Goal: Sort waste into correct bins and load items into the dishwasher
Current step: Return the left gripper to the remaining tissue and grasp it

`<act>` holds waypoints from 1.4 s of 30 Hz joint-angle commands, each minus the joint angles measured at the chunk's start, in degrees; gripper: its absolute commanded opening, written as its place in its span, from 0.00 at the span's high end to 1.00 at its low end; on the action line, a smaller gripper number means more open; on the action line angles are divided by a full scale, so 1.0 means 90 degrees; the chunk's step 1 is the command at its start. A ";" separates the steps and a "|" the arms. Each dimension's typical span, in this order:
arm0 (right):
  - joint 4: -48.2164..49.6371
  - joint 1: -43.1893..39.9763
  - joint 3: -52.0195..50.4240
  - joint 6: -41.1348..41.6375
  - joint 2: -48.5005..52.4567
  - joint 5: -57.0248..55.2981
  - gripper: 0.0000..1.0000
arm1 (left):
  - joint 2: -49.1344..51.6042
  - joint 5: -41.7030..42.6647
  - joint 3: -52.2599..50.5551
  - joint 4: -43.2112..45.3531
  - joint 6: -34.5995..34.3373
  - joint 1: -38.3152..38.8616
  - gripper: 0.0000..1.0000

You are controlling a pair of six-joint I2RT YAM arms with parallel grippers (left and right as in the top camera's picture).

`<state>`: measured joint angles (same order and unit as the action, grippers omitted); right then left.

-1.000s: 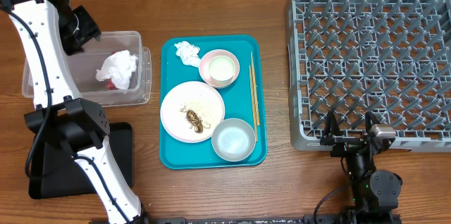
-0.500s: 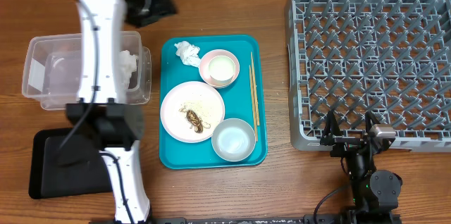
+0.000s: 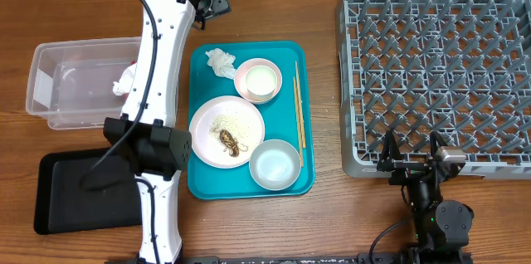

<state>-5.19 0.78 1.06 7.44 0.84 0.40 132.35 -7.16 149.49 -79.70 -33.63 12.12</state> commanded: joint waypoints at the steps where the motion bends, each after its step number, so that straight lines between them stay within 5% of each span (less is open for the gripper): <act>1: 0.0041 -0.0029 -0.0068 -0.0024 -0.0075 -0.0063 0.00 | 0.0517 0.0202 0.0015 0.0080 -0.0289 -0.0017 0.39; 9: 0.0041 -0.0029 -0.0068 -0.0024 -0.0075 -0.0066 0.00 | 0.1372 0.1078 0.0015 0.0090 -0.0313 -0.0010 0.43; 33: 0.0041 -0.0029 -0.0068 -0.0024 -0.0075 -0.0066 0.00 | 0.2540 0.0588 -0.0027 -0.0384 -0.0573 0.0000 0.49; 36: 0.0041 -0.0029 -0.0068 -0.0024 -0.0075 -0.0066 0.00 | 0.2557 0.0585 -0.0027 -0.0401 -0.0542 0.0002 0.61; 40: 0.0039 -0.0029 -0.0068 -0.0024 -0.0075 -0.0066 0.00 | 0.2555 0.0588 -0.0022 -0.0410 -0.0529 0.0000 0.92; 42: 0.0041 -0.0029 -0.0068 -0.0024 -0.0075 -0.0066 0.00 | 0.2548 0.0636 -0.0007 -0.0444 -0.0442 -0.0017 0.96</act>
<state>-5.15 0.78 1.06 7.42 0.84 0.38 154.21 -0.99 149.47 -83.18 -37.74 12.01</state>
